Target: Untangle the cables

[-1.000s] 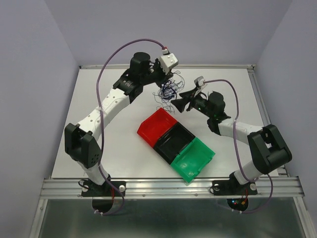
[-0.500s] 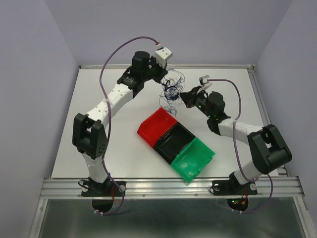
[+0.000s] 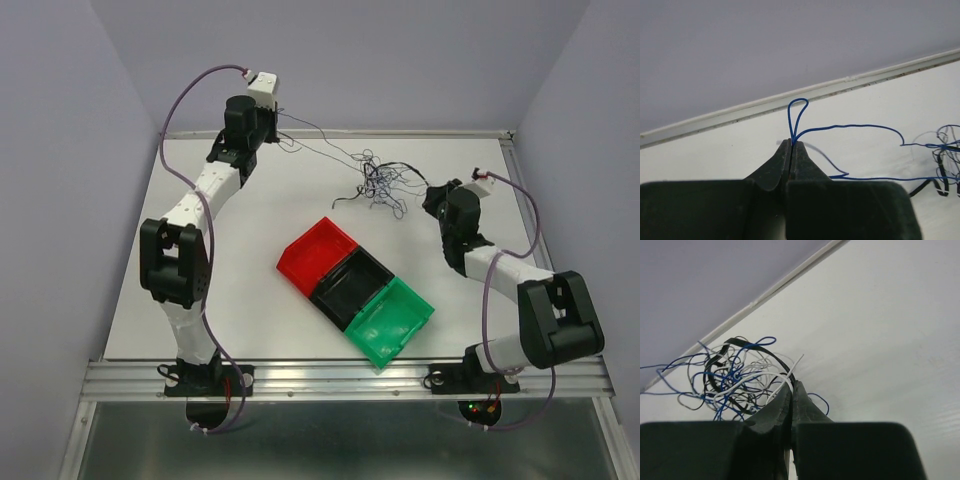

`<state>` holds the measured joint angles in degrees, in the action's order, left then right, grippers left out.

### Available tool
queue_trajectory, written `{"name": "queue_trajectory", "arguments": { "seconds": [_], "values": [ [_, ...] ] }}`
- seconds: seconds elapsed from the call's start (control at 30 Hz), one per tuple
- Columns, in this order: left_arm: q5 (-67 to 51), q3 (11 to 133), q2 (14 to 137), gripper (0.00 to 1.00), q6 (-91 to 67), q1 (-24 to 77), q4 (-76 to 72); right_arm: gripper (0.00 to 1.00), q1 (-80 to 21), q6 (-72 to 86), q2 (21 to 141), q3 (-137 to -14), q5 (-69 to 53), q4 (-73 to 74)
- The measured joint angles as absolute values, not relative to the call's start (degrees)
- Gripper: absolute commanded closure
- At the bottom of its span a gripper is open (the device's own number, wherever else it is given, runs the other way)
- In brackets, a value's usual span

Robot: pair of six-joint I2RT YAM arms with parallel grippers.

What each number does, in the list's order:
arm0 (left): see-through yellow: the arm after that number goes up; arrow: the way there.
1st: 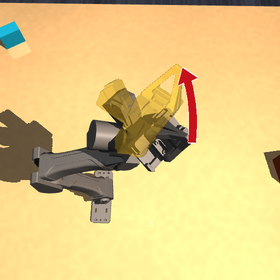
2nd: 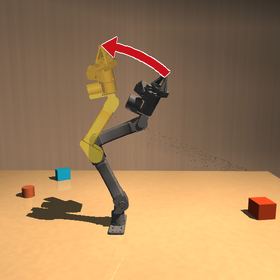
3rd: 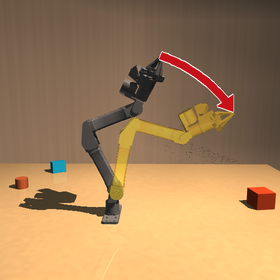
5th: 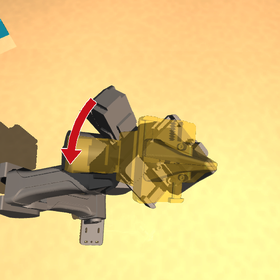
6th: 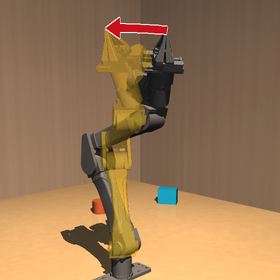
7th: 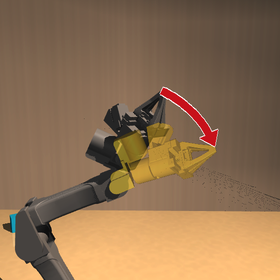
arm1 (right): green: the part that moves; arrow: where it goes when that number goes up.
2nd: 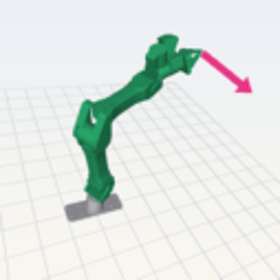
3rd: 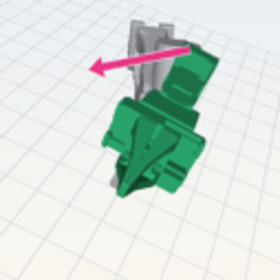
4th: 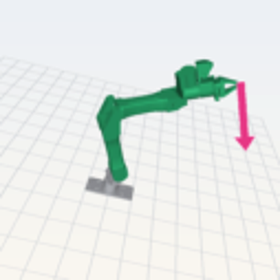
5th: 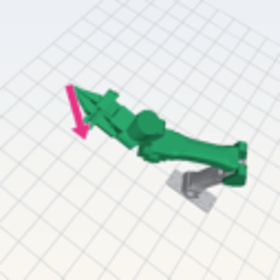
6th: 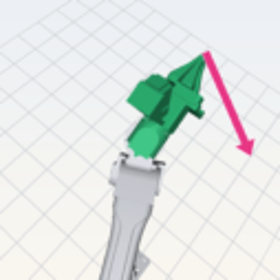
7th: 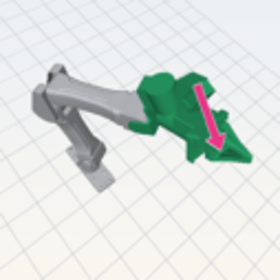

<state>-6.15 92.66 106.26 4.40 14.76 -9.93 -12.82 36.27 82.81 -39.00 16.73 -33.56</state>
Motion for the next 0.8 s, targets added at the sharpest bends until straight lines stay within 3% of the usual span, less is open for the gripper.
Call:
{"name": "queue_trajectory", "arguments": {
  "seconds": [0.27,0.33,0.37,0.4,0.57,0.8],
  "values": [
    [-1.19,85.73,101.38,1.00,4.19,15.09,-13.89,0.97,-13.17,38.61,74.61,-37.21,24.80,-29.93],
    [-1.02,84.93,99.50,1.00,4.64,15.00,-14.57,0.40,-13.21,38.06,73.95,-37.21,24.91,-29.93],
    [-1.72,84.25,98.78,1.00,5.19,14.94,-15.35,0.24,-13.19,37.45,73.87,-37.21,24.69,-29.95],
    [-3.51,82.98,97.17,1.00,5.98,14.92,-16.01,0.18,-13.19,36.60,73.87,-37.23,24.10,-29.91],
    [-16.97,78.46,90.15,1.00,11.29,16.08,-16.56,0.14,-13.19,31.53,74.26,-37.23,15.42,-31.38],
    [-27.66,77.21,86.11,1.00,18.17,22.44,-14.31,0.14,-14.94,23.62,83.57,-42.37,-10.13,-38.17]
  ]
}}
